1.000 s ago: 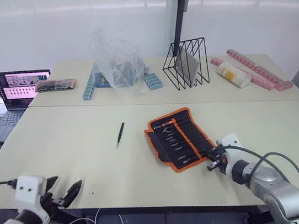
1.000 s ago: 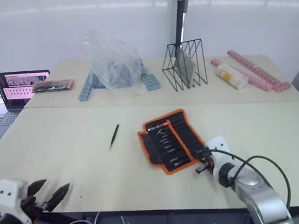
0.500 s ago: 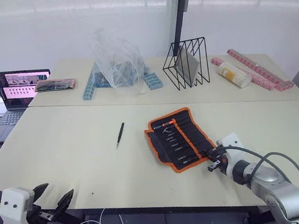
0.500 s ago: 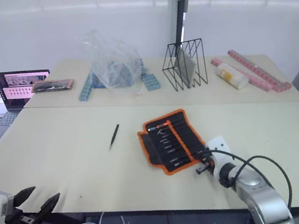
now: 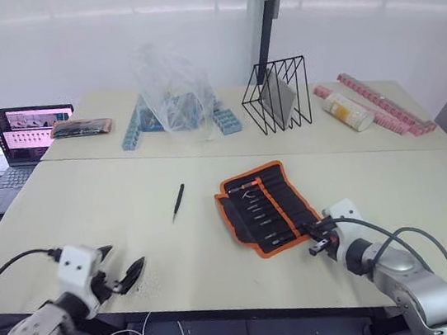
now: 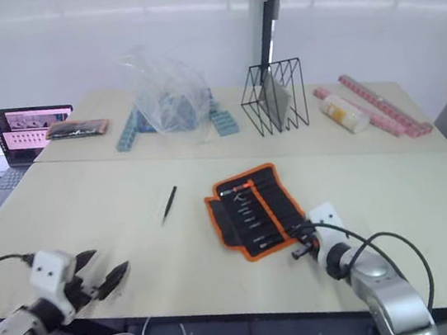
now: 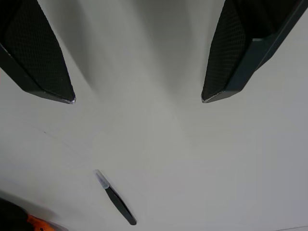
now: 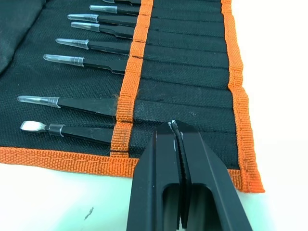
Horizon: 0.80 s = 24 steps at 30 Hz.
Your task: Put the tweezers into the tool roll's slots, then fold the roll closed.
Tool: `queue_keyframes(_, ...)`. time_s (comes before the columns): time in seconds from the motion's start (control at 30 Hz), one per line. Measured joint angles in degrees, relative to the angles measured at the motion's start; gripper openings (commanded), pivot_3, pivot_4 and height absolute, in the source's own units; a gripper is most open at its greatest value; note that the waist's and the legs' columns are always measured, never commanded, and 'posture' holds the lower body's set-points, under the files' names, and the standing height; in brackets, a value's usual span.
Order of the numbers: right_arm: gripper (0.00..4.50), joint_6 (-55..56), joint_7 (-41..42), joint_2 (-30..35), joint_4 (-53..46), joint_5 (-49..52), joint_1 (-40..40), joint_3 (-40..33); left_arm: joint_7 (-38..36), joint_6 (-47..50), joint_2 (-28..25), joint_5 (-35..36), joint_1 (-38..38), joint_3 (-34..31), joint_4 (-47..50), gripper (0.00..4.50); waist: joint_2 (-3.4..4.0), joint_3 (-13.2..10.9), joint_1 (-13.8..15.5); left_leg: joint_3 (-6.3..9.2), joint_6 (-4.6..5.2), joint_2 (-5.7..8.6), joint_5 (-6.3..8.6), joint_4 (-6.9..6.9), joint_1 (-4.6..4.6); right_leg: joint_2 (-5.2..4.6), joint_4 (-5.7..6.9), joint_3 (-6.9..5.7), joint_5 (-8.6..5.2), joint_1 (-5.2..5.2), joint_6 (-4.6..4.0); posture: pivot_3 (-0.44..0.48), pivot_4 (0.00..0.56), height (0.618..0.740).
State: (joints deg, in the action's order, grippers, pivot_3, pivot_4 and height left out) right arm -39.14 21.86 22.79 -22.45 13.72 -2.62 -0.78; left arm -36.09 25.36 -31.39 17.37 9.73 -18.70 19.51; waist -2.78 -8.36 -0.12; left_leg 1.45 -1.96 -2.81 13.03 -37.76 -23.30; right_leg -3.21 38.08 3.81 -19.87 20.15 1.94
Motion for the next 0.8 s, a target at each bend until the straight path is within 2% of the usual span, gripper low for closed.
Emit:
queue_keyframes(0.27,0.00,0.00,-0.32,-0.74,0.49,0.04,1.10,0.73,7.16,6.20,6.44,-2.89,-16.18,11.74,-8.37,4.45,-0.04,0.03,-0.64,-0.01,0.01,0.10,-0.02,-0.01,-0.05,0.16,0.14,0.01,0.06,-0.13,0.11,0.000,0.150,0.689)
queue_keyframes(0.5,0.00,-0.08,-0.79,-0.73,0.52,0.04,1.10,0.60,12.83,7.43,9.09,-6.20,-23.42,14.46,-14.67,4.45,0.14,0.11,-0.62,-0.09,0.04,0.15,-0.06,-0.01,0.09,0.16,0.15,0.02,0.08,-0.14,0.16,0.000,0.150,0.689)
queue_keyframes(0.6,0.00,-0.24,-0.94,-0.73,0.48,0.03,1.08,0.46,13.71,7.36,9.60,-6.96,-24.93,14.83,-16.67,3.60,0.25,0.19,-0.58,-0.13,0.06,0.19,-0.09,-0.01,0.16,0.16,0.16,0.02,0.09,-0.14,0.17,0.000,0.150,0.689)
queue_keyframes(0.8,0.00,-0.40,-1.26,-0.72,0.34,0.02,1.00,0.26,14.78,7.15,10.59,-8.06,-27.41,14.73,-20.23,1.53,0.48,0.41,-0.48,-0.20,0.11,0.28,-0.15,-0.02,0.16,0.13,0.15,0.02,0.12,-0.16,0.24,0.000,0.150,0.689)
